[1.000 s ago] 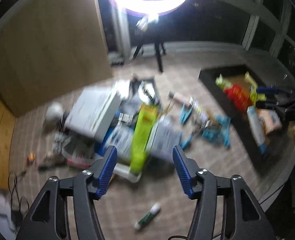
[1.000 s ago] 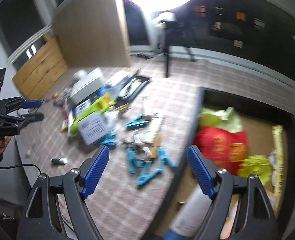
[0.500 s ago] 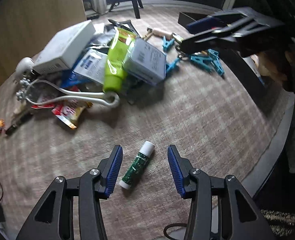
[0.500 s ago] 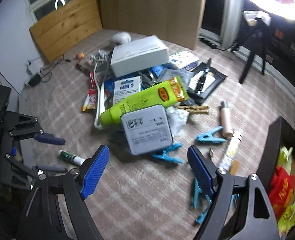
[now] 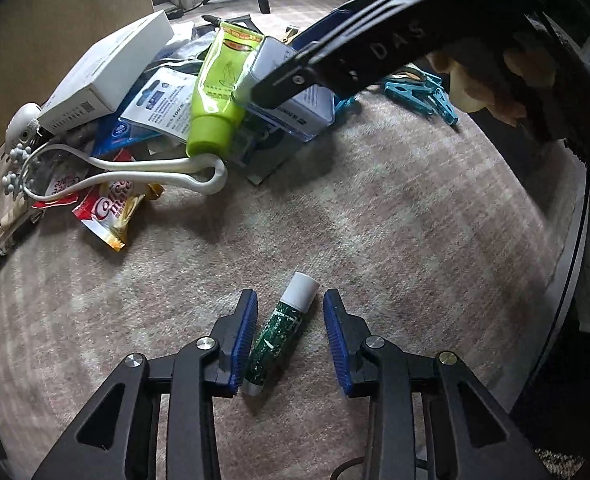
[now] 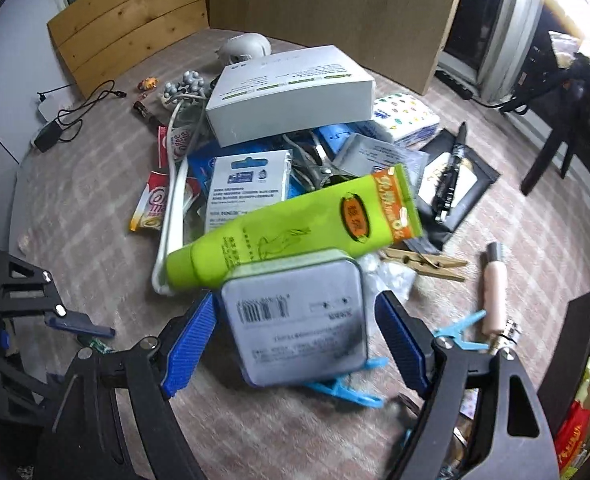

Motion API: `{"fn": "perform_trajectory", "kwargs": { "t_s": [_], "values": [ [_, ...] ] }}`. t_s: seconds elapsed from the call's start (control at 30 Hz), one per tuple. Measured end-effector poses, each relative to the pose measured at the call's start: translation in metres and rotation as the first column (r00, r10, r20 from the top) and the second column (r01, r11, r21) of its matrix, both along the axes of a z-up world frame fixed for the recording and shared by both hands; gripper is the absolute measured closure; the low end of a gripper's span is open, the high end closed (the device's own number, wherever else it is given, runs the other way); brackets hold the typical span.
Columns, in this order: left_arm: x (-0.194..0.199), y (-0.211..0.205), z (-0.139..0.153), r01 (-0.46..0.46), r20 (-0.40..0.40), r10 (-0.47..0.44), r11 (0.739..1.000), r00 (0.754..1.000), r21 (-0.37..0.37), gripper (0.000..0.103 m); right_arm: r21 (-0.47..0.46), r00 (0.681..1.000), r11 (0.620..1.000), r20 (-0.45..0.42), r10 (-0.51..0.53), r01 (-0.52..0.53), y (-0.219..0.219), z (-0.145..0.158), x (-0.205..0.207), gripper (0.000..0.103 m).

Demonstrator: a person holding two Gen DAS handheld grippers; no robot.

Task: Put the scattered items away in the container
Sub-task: 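Grasp the green glue stick with the left tool while the right grasps the grey tin box, then carry the glue stick and tin box to the tray and release both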

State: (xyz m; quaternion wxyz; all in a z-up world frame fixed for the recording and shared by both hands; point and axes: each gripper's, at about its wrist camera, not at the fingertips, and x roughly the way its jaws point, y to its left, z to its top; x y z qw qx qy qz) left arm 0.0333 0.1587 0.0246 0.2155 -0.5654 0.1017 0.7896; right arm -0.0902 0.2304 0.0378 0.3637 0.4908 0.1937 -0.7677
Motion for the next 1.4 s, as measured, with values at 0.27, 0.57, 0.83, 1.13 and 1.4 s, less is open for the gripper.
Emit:
{"fn": "perform_trajectory", "kwargs": {
  "t_s": [0.27, 0.57, 0.83, 1.13, 1.4],
  "values": [
    [0.005, -0.001, -0.002, -0.007, -0.008, 0.007, 1.0, 1.0, 0.024, 0.089, 0.043, 1.0, 0.999, -0.009, 0.011, -0.01, -0.007, -0.012, 0.005, 0.025],
    [0.011, -0.009, 0.003, -0.041, 0.009, 0.041, 0.995, 0.999, 0.091, 0.089, -0.033, 0.992, 0.993, 0.052, -0.113, 0.115, 0.017, -0.003, 0.001, 0.033],
    [-0.005, -0.026, 0.021, -0.039, -0.037, 0.044, 0.993, 0.998, 0.116, 0.089, -0.082, 0.982, 0.979, 0.029, -0.185, 0.186, 0.035, 0.022, 0.017, 0.033],
    [-0.03, 0.011, 0.052, 0.057, -0.106, -0.042, 0.99, 0.993, 0.133, 0.089, -0.115, 0.937, 0.931, -0.01, -0.35, 0.347, 0.097, 0.052, 0.034, 0.033],
    [-0.043, 0.089, 0.082, 0.135, -0.159, -0.11, 0.979, 0.981, 0.153, 0.089, -0.147, 0.857, 0.851, -0.033, -0.514, 0.505, 0.204, 0.08, 0.055, 0.033]
  ]
}}
